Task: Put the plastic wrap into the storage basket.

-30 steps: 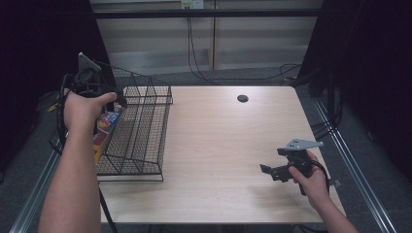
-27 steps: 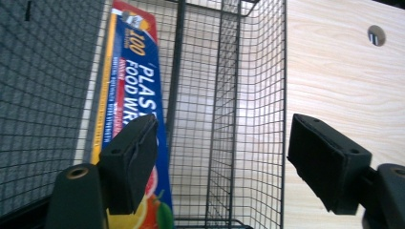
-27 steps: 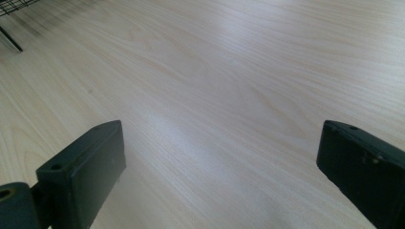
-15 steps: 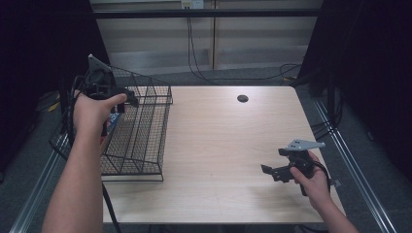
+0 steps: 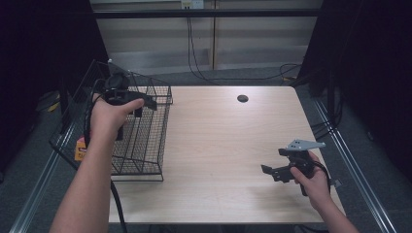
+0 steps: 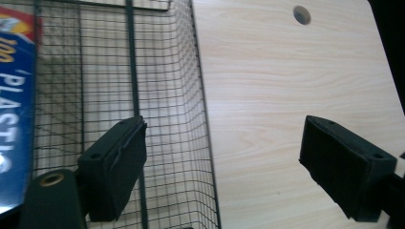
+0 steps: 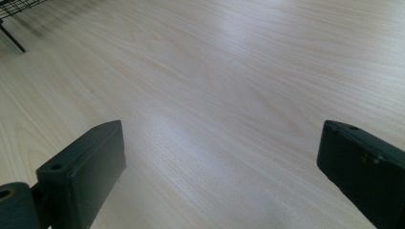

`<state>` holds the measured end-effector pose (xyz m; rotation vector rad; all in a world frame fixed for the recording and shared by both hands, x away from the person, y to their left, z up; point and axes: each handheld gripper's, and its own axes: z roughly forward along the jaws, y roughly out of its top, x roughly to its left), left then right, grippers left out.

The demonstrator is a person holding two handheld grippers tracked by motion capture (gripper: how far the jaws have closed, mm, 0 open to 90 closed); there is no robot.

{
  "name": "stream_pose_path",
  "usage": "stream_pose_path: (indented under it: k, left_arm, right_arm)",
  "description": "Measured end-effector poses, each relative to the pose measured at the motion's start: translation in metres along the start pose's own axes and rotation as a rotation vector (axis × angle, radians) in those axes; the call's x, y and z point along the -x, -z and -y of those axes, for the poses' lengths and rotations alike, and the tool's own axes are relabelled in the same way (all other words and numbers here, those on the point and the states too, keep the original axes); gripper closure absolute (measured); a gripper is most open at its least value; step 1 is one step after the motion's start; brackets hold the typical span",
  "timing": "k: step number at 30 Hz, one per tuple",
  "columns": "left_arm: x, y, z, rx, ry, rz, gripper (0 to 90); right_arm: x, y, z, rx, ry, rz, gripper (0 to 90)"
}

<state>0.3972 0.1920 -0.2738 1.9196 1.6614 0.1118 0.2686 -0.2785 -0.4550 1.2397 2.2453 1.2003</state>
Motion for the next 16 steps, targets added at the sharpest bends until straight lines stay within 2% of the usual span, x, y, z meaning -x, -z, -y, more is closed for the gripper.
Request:
stream_pose_path:
  k: [10, 16]
  left_arm:
    - [0.023, -0.019, 0.014, -0.012, -0.077, 0.059, 14.3]
    - [0.031, -0.027, 0.02, -0.004, -0.12, 0.073, 12.8]
  right_arm:
    - [-0.001, 0.0, 0.0, -0.006, -0.005, -0.003, 2.3]
    - [-0.001, -0.001, 0.001, -0.009, 0.001, 0.002, 2.2]
